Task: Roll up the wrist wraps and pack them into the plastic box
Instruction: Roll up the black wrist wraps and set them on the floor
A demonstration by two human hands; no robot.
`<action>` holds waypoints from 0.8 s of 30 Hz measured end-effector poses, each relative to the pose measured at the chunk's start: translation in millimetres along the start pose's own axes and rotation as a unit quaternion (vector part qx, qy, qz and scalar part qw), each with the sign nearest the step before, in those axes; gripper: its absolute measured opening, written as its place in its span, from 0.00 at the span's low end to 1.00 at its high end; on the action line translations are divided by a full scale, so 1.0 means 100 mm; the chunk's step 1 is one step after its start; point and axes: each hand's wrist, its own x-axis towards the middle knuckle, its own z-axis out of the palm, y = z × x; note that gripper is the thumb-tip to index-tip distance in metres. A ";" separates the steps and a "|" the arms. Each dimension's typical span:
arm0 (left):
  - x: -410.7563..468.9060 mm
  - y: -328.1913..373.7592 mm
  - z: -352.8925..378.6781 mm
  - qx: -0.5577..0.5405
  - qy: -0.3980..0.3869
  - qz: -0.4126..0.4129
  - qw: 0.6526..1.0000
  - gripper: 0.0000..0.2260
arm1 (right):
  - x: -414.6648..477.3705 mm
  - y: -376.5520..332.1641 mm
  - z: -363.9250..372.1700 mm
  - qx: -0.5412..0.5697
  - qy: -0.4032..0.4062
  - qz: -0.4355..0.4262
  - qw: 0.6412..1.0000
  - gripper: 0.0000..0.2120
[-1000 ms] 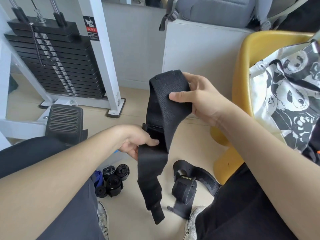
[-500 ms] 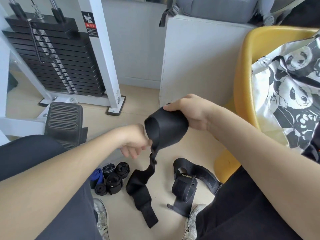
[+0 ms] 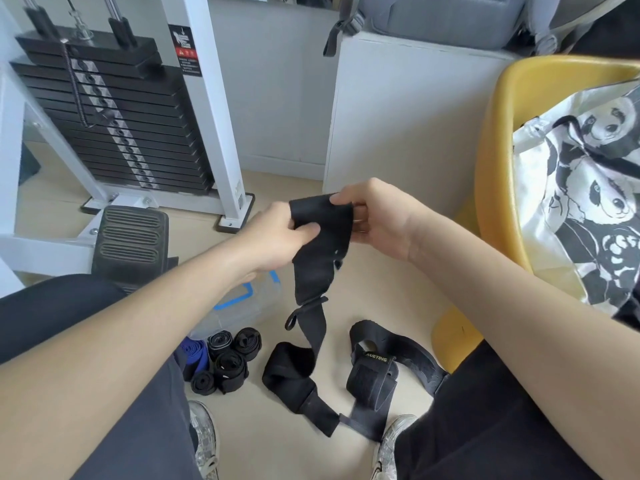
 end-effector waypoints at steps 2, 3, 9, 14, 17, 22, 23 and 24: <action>-0.02 0.06 -0.03 -0.040 0.032 0.052 0.997 0.08 | -0.03 -0.02 0.00 -0.030 0.002 -0.029 0.999 0.08; -0.02 0.08 -0.05 -0.049 0.064 0.063 0.995 0.08 | -0.04 -0.02 0.00 -0.047 -0.003 -0.044 0.998 0.06; 0.02 0.16 -0.16 -0.104 0.209 0.047 0.971 0.14 | -0.13 -0.05 0.01 -0.217 -0.070 -0.111 0.967 0.11; -0.02 0.24 -0.22 -0.135 0.171 0.119 0.969 0.07 | -0.20 -0.16 -0.01 -0.234 -0.018 -0.129 0.963 0.08; -0.03 0.28 -0.21 -0.149 0.144 0.130 0.970 0.10 | -0.23 -0.20 -0.05 -0.265 0.022 -0.158 0.951 0.14; -0.02 0.31 -0.21 -0.150 0.109 0.129 0.974 0.22 | -0.30 -0.24 -0.08 -0.304 0.049 -0.269 0.912 0.29; -0.02 0.31 -0.21 -0.136 0.111 0.136 0.975 0.23 | -0.30 -0.25 -0.08 -0.314 0.051 -0.293 0.901 0.26; -0.02 0.31 -0.20 -0.120 0.117 0.146 0.975 0.22 | -0.29 -0.26 -0.08 -0.327 0.060 -0.314 0.890 0.21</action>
